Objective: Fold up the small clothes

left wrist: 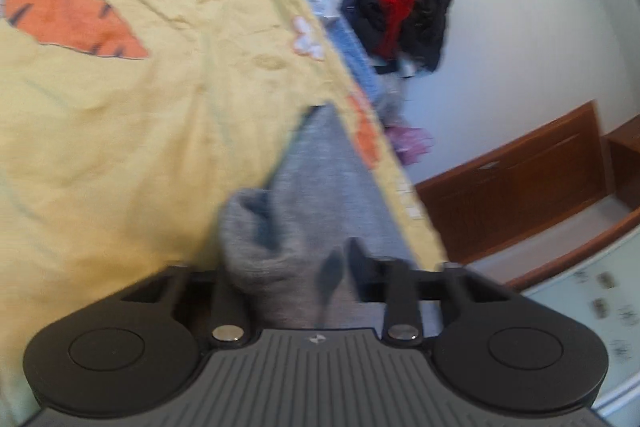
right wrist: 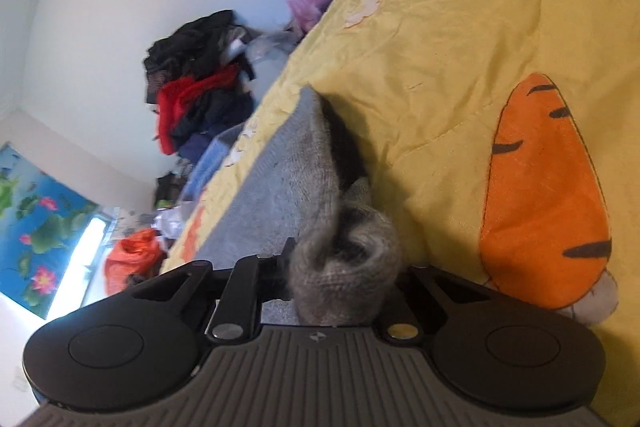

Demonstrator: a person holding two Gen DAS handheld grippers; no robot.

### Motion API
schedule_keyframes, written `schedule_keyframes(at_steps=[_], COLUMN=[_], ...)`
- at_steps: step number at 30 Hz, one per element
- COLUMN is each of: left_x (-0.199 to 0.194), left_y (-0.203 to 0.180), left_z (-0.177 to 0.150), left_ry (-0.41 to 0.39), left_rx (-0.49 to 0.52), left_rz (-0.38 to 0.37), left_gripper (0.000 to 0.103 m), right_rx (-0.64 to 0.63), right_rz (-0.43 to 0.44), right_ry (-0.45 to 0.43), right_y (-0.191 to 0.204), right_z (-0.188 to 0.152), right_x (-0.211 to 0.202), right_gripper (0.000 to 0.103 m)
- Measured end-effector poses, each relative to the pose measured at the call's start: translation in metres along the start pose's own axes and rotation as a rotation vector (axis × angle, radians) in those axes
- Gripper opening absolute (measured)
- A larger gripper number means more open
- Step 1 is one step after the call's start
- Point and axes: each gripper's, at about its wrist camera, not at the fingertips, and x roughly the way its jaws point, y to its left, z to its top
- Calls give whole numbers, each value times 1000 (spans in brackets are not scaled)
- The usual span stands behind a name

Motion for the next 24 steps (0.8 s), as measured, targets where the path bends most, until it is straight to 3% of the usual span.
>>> schedule_keyframes(at_steps=[3,7,11,16,21,24], left_x=[1,-1,-18,-55,-111,-145], left_y=[0,-11,-18,-27,-10,13], left_z=[-2,0,8,11,-4,-17], left_ry=[-4,4,36,56,98,127], left_rx=[36,91,110,173,192,198], left_rz=[22,63,32,0,-35,2], left_gripper=[9,6,6,5,5,5], right_rx=[-20,-50,-58,-77,-128,-95], right_rz=[-19,-43,1,64,94,95], right_ry=[46,9,-14,16,82,135], right_y=[3,10,15,27,25,6], right_z=[3,-3,-2,0,-21,-38], right_x=[3,0,-17,-49,-97,-132], right_gripper=[14,16,15,15,15,14])
